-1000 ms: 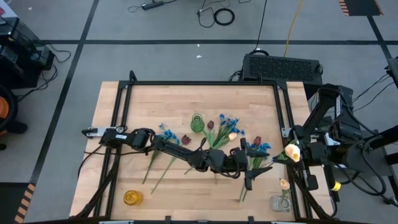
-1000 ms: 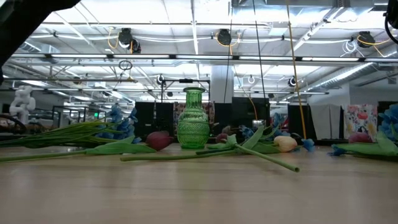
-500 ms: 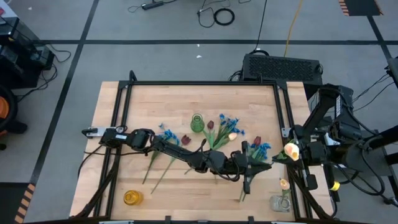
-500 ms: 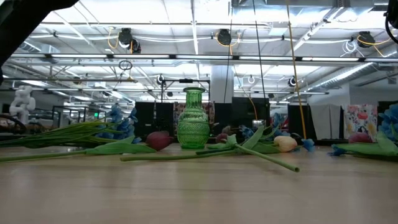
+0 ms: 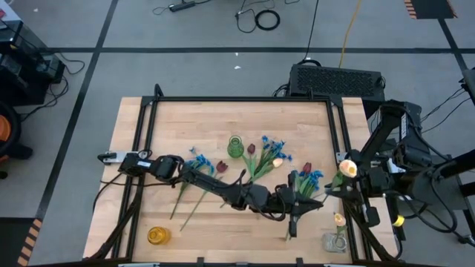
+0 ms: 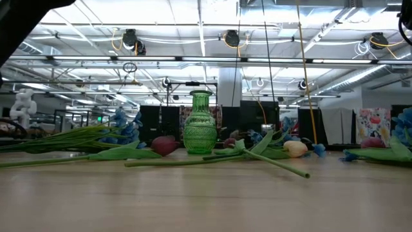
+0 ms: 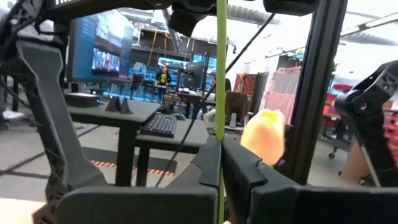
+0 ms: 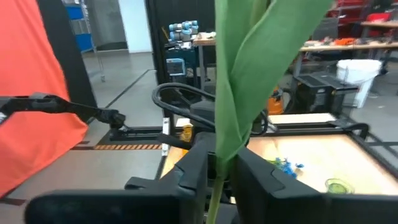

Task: Sort flowers into vase by color
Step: Put the bottom yellow flower into the transparent vase, then put the yellow flower into the transparent vase

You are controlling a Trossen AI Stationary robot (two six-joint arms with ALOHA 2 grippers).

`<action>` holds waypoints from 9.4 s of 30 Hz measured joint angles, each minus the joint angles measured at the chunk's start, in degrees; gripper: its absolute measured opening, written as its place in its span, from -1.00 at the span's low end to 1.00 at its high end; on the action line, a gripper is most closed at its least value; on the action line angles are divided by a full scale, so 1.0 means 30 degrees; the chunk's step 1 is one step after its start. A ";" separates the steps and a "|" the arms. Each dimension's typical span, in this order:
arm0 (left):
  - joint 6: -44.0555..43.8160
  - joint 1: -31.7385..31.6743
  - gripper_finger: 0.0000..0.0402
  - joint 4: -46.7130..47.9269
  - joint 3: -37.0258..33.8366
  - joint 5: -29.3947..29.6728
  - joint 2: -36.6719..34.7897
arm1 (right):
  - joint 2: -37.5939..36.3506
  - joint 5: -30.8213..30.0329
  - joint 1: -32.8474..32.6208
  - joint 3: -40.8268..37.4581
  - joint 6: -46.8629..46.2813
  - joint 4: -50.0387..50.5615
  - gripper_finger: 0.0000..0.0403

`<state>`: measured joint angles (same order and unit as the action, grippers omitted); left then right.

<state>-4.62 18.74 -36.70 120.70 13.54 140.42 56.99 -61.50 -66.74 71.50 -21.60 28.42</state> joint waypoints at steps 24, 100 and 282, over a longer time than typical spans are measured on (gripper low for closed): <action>-0.1859 0.0547 -0.96 0.0196 -0.0001 0.0154 -0.0007 | -0.0722 -0.0458 -0.0032 0.0000 -0.1643 -0.0107 -0.85; -0.3871 0.4305 0.16 0.7278 -0.1013 0.9444 -0.0015 | 0.0284 -0.0878 -0.9326 -0.0007 -1.4686 1.0909 -1.00; -0.6654 0.3113 0.16 3.1934 -0.0998 0.8896 -0.4512 | 0.0193 0.6853 1.2941 -0.9182 0.2488 -0.3824 0.01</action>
<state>-24.58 28.08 59.10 117.71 40.23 126.88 57.57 -40.94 -27.92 43.96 -14.13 16.95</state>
